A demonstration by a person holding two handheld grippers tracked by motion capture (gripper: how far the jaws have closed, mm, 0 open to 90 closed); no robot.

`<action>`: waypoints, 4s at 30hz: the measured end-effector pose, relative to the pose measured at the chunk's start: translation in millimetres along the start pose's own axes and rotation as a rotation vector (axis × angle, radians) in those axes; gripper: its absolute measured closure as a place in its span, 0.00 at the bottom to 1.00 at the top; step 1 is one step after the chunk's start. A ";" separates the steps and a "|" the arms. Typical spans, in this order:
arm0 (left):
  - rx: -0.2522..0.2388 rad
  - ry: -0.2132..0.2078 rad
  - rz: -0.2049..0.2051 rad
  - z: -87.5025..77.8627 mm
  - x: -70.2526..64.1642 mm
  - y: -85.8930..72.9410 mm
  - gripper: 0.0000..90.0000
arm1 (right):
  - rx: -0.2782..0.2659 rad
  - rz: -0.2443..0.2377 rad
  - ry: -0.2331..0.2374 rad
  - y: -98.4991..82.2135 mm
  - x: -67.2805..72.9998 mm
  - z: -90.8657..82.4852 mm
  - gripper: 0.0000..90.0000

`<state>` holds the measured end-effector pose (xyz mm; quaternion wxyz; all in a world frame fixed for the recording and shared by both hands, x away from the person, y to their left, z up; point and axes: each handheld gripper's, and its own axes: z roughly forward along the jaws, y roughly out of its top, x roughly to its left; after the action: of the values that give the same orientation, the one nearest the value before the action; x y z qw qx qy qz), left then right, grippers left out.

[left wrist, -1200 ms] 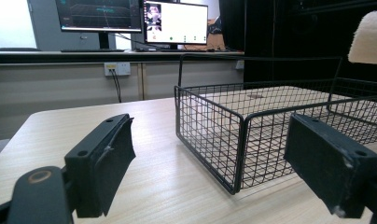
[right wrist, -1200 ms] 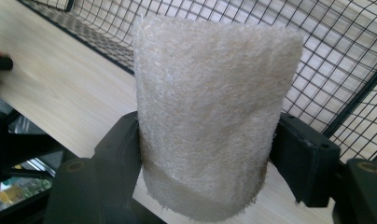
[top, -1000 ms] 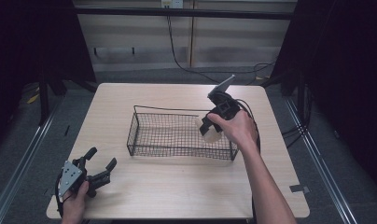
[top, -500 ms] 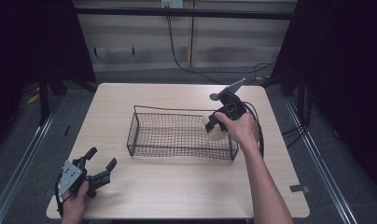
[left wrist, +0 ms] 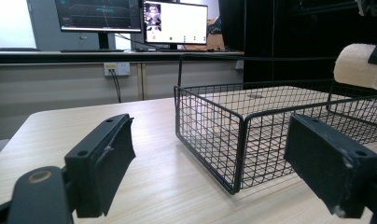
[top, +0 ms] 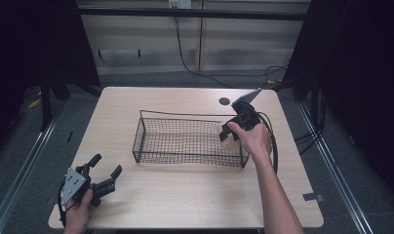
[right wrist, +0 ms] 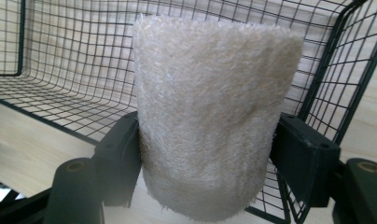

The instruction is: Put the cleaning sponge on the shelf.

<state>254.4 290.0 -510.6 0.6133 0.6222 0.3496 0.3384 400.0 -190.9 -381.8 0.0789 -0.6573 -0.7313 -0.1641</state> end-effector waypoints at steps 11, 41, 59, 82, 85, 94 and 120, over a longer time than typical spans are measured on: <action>0.001 0.001 0.002 0.0 0.1 0.0 0.17 | 0.018 0.015 -0.032 -4.6 -3.1 11.7 0.33; -0.001 0.001 0.002 0.1 0.2 0.0 0.17 | 0.080 0.060 -0.153 -10.3 -4.7 42.5 0.33; -0.001 -0.004 -0.001 0.0 -0.1 -0.1 0.17 | 0.092 0.083 -0.181 -10.6 -2.1 58.6 0.32; -0.001 -0.005 0.005 0.0 0.3 0.0 0.17 | 0.126 0.078 -0.204 -8.8 3.8 63.7 0.22; -0.002 -0.006 -0.003 0.1 -0.2 -0.1 0.17 | 0.128 0.069 -0.207 -9.3 4.0 62.3 0.22; -0.003 -0.006 -0.004 0.1 -0.4 -0.1 0.17 | 0.101 0.063 -0.181 -12.2 2.3 52.7 0.18; -0.001 -0.006 0.003 0.1 0.2 0.0 0.17 | 0.032 -0.039 -0.089 -20.4 3.2 27.0 0.17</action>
<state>254.6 290.1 -510.6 0.6142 0.6235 0.3463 0.3377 382.2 -180.3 -408.8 0.0537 -0.6481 -0.7494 -0.1246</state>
